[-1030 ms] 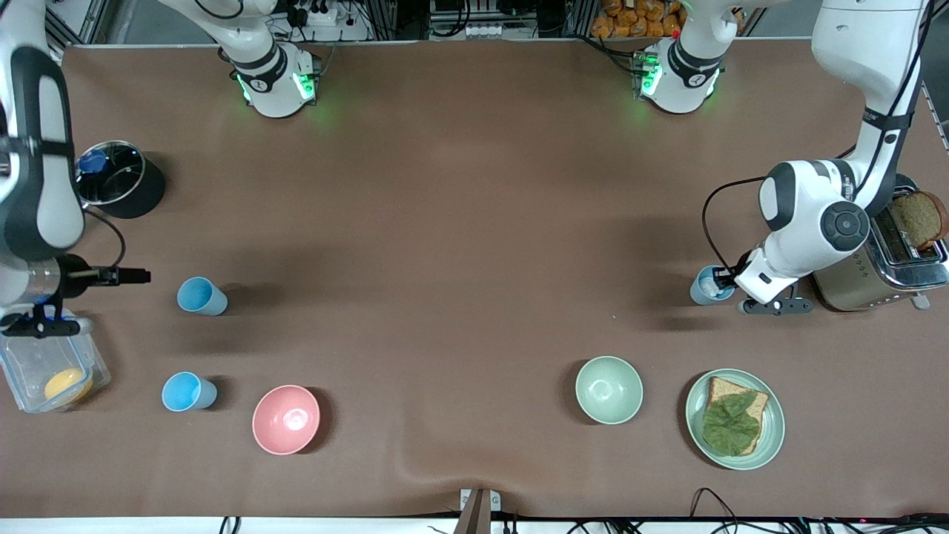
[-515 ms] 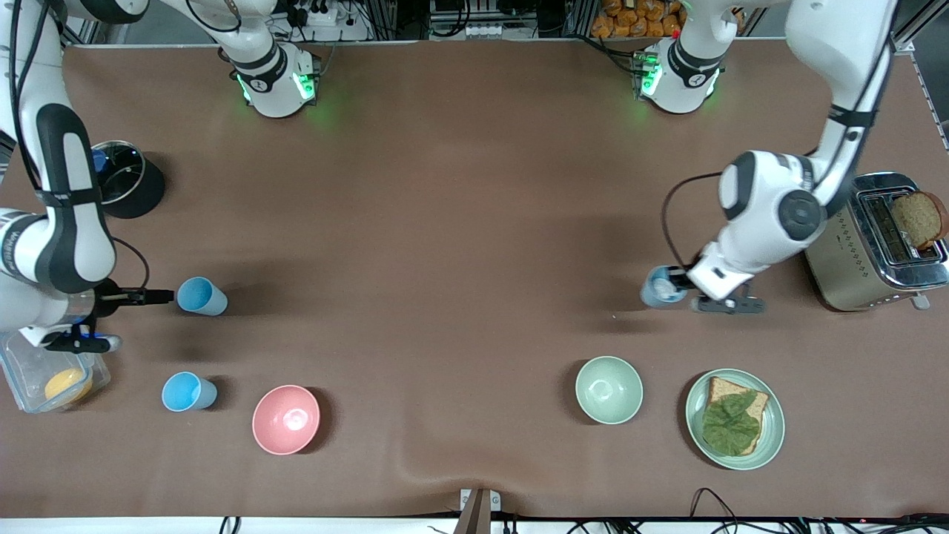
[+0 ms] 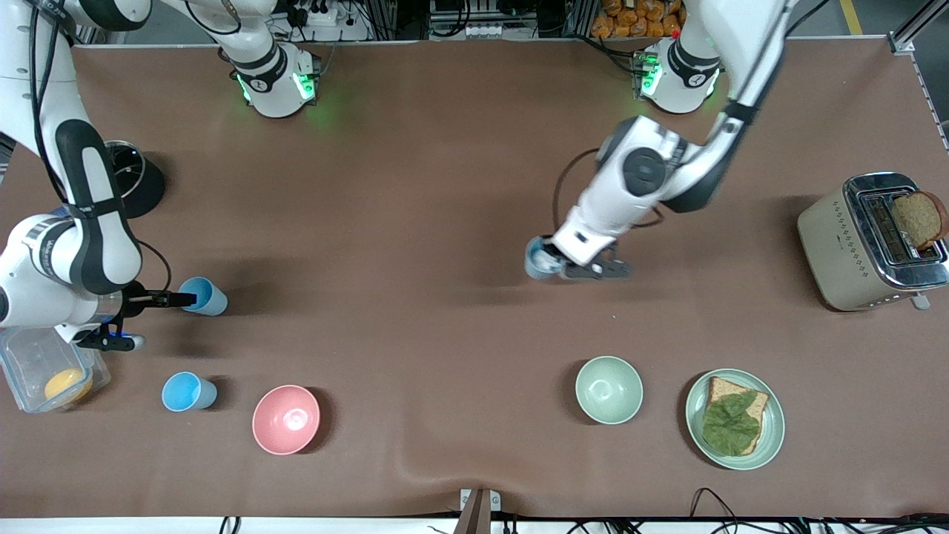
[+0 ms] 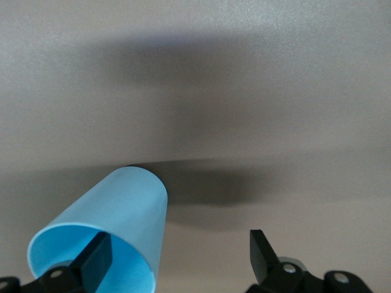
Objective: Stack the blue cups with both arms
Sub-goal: 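Lift the cup with the left gripper while the right gripper grasps the blue cup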
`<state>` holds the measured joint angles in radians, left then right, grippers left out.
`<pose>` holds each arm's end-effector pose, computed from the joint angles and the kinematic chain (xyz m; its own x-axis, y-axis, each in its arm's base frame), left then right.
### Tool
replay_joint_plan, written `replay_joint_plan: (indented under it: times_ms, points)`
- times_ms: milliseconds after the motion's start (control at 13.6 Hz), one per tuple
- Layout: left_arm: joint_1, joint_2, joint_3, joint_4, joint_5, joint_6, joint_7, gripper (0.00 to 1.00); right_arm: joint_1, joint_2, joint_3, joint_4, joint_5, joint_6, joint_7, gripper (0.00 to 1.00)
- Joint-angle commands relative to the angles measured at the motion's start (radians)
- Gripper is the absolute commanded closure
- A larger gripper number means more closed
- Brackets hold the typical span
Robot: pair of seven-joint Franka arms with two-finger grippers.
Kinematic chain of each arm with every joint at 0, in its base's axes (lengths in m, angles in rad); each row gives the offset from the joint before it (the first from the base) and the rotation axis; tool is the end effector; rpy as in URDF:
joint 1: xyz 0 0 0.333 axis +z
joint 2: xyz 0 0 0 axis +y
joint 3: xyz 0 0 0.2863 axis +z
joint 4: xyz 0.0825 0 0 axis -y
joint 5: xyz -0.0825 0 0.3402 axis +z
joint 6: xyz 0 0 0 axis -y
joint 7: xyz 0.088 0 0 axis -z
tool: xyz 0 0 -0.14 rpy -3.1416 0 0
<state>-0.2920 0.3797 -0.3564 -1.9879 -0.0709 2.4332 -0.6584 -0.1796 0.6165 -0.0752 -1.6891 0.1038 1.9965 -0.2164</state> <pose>0.4626 -0.3472 0.2622 0.9951 0.0863 -0.0477 0.0939 -0.9774 0.1896 0.5663 -0.1357 0.1927 0.9550 -0.0706 -0.2881 -0.1027 -0.9899 -0.0978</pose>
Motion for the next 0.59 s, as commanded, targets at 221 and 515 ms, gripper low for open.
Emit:
replay_joint_plan:
  times_ms: [221,515]
  points:
    - [-0.154,0.171,0.011,0.167,0.115,-0.009,-0.318,1.0,-0.006,-0.014,0.012,-0.018,0.07,-0.019,-0.006,1.0]
    - [-0.196,0.244,0.008,0.224,0.211,0.0,-0.472,1.0,-0.011,-0.034,0.012,-0.018,0.096,-0.059,-0.006,1.0]
